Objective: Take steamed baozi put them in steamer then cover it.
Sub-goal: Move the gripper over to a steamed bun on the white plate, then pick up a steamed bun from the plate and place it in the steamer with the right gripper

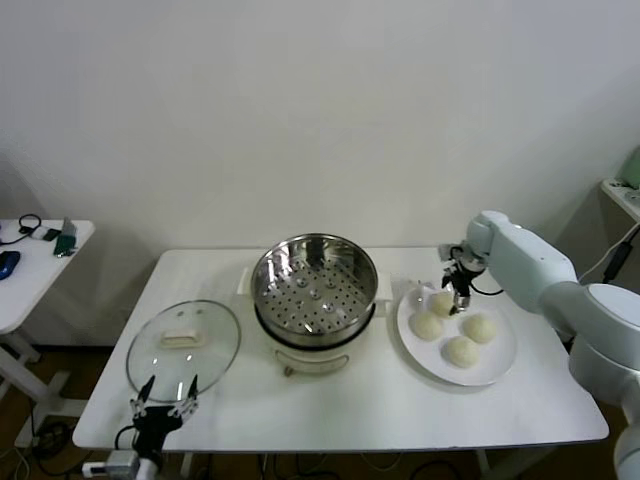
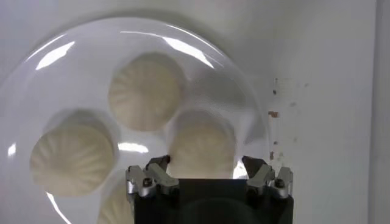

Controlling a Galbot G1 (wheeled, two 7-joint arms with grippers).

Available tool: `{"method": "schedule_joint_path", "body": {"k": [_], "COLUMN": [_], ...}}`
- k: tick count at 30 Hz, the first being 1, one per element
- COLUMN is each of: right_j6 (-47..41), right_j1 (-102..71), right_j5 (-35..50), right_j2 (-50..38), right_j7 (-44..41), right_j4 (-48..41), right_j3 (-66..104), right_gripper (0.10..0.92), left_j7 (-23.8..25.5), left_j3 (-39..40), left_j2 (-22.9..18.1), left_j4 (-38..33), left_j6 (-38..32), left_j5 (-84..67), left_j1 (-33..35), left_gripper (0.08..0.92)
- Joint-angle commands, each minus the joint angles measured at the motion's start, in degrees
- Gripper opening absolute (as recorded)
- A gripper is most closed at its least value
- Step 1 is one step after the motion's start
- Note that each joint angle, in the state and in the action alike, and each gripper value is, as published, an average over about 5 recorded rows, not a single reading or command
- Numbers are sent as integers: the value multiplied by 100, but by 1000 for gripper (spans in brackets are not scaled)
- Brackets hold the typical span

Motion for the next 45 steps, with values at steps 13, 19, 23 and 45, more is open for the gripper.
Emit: {"method": "schedule_joint_path", "body": {"k": [13, 19, 23, 45], "right_j6": [122, 585, 1089, 3127], "right_j1": [277, 1801, 3022, 3479], "right_j5": [241, 1070, 1399, 33], "right_j2": [-43, -382, -400, 1077], "right_j7": [-62, -160, -262, 550], "right_j4": [256, 1395, 2334, 4296], "right_j3": [-132, -1558, -2302, -2740], "right_gripper": [653, 653, 653, 653], "left_j7": [-21, -28, -28, -13], "left_j3": [-23, -4, 4, 4], "left_j2": [-3, -29, -39, -25], "left_j4": [-3, -33, -47, -411], "left_j6": [-21, -14, -10, -13], "left_j5": [-8, 22, 27, 115], "left_j1": [10, 21, 10, 110], "left_gripper": [823, 823, 823, 823]}}
